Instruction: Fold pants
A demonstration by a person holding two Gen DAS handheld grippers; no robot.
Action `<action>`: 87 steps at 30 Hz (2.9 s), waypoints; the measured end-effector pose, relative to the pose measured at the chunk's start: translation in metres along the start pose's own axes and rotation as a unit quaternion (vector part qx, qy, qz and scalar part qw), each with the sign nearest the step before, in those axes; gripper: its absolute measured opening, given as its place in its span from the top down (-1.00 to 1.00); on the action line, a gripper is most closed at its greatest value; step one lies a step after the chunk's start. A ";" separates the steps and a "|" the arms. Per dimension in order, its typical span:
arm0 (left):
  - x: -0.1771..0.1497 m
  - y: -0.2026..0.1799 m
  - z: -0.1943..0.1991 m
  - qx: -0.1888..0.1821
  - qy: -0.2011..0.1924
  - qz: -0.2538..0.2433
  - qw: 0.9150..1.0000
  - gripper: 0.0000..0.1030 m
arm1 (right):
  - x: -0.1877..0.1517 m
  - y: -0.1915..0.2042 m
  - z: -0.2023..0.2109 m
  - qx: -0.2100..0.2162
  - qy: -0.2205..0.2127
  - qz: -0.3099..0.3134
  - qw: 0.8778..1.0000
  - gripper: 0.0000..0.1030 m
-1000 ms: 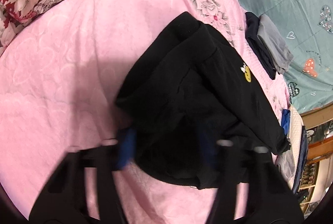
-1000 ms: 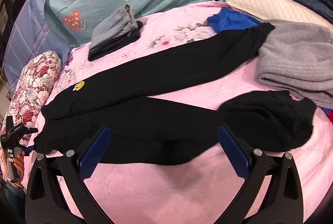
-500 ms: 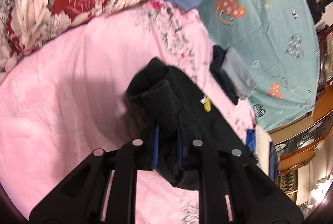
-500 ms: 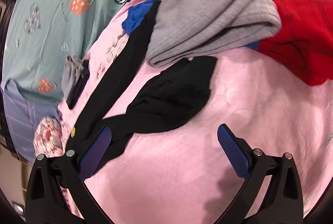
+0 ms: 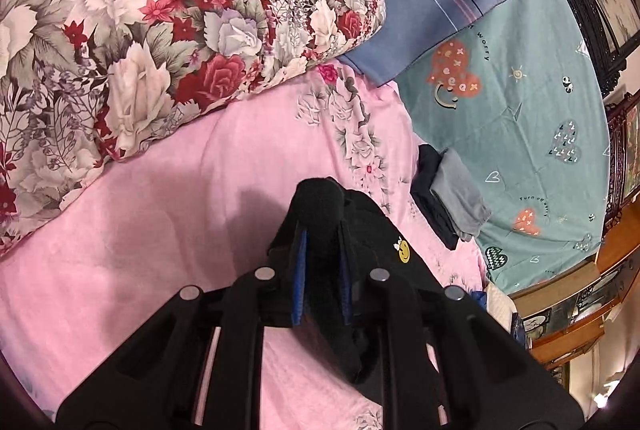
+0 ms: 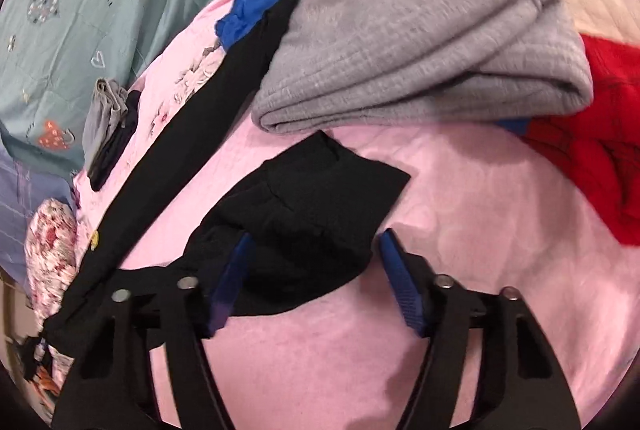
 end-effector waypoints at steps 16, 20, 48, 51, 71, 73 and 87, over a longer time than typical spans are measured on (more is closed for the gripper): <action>-0.013 -0.008 -0.036 0.033 0.022 -0.045 0.998 0.70 | 0.047 0.081 0.076 0.111 -0.058 0.028 0.992 0.80; -0.017 0.012 -0.047 0.044 0.039 -0.024 0.998 0.70 | 0.105 0.089 0.024 0.034 -0.083 -0.021 0.996 -0.14; -0.044 -0.009 -0.058 0.054 0.056 -0.072 0.994 0.69 | 0.058 0.085 -0.074 0.045 0.060 0.109 0.991 0.88; -0.031 -0.019 -0.031 0.022 0.039 -0.079 0.996 0.69 | 0.061 0.095 -0.027 0.050 0.034 0.099 0.993 0.96; -0.031 -0.006 -0.041 0.060 0.053 -0.067 0.995 0.68 | 0.010 -0.029 0.032 -0.078 0.028 0.006 0.996 -0.13; -0.031 -0.009 -0.040 0.062 0.051 -0.065 0.995 0.68 | 0.009 -0.033 0.022 -0.058 0.034 0.009 0.998 0.14; -0.034 -0.014 -0.001 0.025 0.037 -0.061 0.997 0.69 | 0.034 0.002 0.081 -0.015 -0.032 0.073 0.997 0.87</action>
Point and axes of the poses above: each gripper's, at about its wrist camera, not at the fingertips, and z roughly against the way its jaws point, y to its left, x to its top, the point moved 1 cm from there along -z, roughly the way its jaws point, and after that the axes turned 10 degrees about x, right-handed, at the moved point
